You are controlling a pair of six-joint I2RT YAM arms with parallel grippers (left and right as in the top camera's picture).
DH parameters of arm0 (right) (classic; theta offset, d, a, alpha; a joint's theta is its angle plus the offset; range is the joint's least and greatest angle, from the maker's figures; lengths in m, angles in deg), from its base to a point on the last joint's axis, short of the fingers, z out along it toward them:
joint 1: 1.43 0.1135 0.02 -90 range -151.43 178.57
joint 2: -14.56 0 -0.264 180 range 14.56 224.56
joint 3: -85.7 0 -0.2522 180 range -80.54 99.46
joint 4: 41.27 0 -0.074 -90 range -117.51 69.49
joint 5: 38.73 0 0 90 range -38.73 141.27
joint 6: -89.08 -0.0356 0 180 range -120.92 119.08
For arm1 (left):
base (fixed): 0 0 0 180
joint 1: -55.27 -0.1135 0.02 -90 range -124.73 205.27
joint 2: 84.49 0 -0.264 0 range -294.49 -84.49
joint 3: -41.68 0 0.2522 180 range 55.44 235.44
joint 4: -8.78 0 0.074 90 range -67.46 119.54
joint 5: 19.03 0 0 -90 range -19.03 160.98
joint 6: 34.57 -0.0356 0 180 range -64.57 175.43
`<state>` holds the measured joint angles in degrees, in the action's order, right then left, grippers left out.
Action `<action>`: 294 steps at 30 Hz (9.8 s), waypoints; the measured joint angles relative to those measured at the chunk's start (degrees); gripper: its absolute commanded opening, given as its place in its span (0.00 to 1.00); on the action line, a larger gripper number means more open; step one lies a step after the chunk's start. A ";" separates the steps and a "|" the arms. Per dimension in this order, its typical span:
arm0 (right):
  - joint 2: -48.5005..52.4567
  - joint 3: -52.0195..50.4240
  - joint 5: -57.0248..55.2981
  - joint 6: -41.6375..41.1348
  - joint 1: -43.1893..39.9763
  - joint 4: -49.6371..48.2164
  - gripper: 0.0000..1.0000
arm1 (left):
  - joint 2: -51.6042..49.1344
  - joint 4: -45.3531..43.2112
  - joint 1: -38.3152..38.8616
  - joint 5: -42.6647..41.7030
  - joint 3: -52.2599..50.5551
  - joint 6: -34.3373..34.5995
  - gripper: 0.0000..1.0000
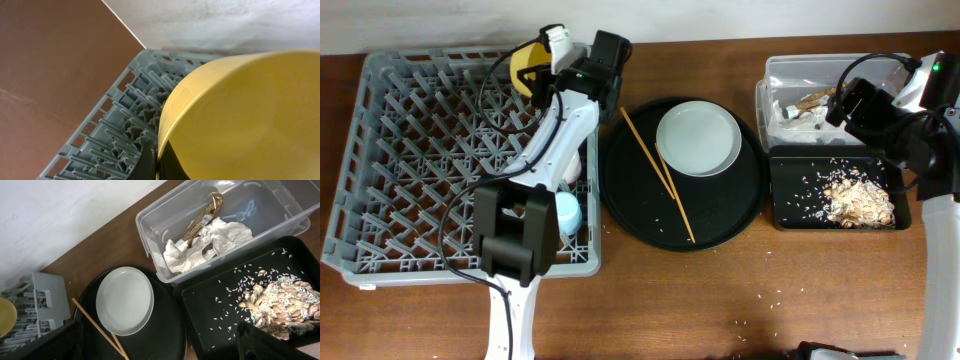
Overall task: Sort waste into correct bins and load items into the dishwasher rack
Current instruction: 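Carry the yellow bowl to the back of the rack and set it in, then reach the left gripper to the white plate and grasp its rim, then lift the white plate and stand it upright in the rack, then grasp one wooden chopstick on the black tray with the left gripper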
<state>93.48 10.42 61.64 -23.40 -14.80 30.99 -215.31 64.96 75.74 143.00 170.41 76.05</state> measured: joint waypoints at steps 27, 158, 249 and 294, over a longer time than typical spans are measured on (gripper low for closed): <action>0.02 0.00 0.00 -0.02 0.00 -0.15 0.99 | 0.00 -7.15 1.62 -2.82 -4.42 0.15 0.00; 12.24 0.00 3.89 -0.04 10.21 -0.22 0.98 | 2.21 3.13 5.77 -67.63 -4.74 15.30 0.43; 12.28 -0.02 3.89 -0.02 10.21 -2.12 0.98 | 5.31 -12.66 -10.60 -16.55 1.33 -34.88 0.00; 12.35 -0.02 3.91 -0.07 10.21 -0.66 0.99 | 7.45 -15.41 13.09 -53.13 -23.78 31.08 0.63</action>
<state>105.83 10.40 65.56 -23.46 -4.59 30.33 -207.86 49.55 88.83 89.87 146.63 107.13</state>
